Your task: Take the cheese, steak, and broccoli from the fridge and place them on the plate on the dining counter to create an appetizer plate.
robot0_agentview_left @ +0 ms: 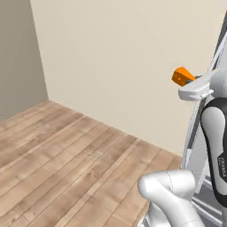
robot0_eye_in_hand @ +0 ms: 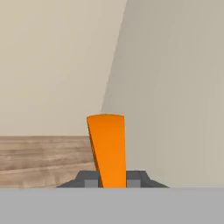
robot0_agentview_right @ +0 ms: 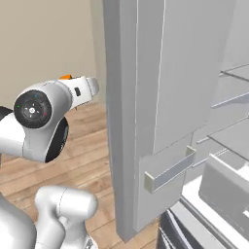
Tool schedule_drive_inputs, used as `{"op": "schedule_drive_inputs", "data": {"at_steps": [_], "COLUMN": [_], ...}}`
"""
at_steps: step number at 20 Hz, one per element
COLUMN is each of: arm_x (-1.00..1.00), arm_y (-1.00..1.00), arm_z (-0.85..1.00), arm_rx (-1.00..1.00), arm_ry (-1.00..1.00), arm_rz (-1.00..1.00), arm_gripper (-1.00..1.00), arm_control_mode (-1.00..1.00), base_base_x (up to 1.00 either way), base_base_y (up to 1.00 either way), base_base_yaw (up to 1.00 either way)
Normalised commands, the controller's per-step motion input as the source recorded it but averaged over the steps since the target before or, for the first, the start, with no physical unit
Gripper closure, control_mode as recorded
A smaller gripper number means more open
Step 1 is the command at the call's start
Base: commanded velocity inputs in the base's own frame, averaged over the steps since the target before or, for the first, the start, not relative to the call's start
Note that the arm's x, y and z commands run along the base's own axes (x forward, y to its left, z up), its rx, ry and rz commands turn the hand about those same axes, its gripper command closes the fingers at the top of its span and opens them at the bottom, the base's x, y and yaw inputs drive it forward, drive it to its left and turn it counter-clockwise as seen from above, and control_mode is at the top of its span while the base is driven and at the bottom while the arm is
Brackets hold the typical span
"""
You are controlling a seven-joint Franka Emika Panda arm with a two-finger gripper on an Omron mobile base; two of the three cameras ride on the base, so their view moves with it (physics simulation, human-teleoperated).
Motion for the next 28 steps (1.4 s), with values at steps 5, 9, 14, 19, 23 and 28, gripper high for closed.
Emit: {"op": "schedule_drive_inputs", "data": {"at_steps": [5, 9, 14, 19, 23, 28], "arm_x": [0.0, 0.0, 0.0, 0.0, 0.0, 0.0], "arm_y": [0.0, 0.0, 0.0, 0.0, 0.0, 0.0], "arm_z": [0.0, 0.0, 0.0, 0.0, 0.0, 0.0], "arm_rx": [0.0, 0.0, 0.0, 0.0, 0.0, 0.0], "arm_ry": [0.0, 0.0, 0.0, 0.0, 0.0, 0.0], "arm_rz": [0.0, 0.0, 0.0, 0.0, 0.0, 0.0], "arm_gripper": [1.0, 1.0, 1.0, 1.0, 1.0, 1.0], "arm_control_mode": [1.0, 1.0, 1.0, 1.0, 1.0, 1.0], "base_base_x": [0.03, 0.44, 0.96, 1.0, 1.0, 1.0], "base_base_y": [0.5, 0.37, 0.13, 0.0, 0.0, -0.18], "base_base_yaw": [0.52, 0.45, 0.27, 0.17, 0.39, 0.55]}}
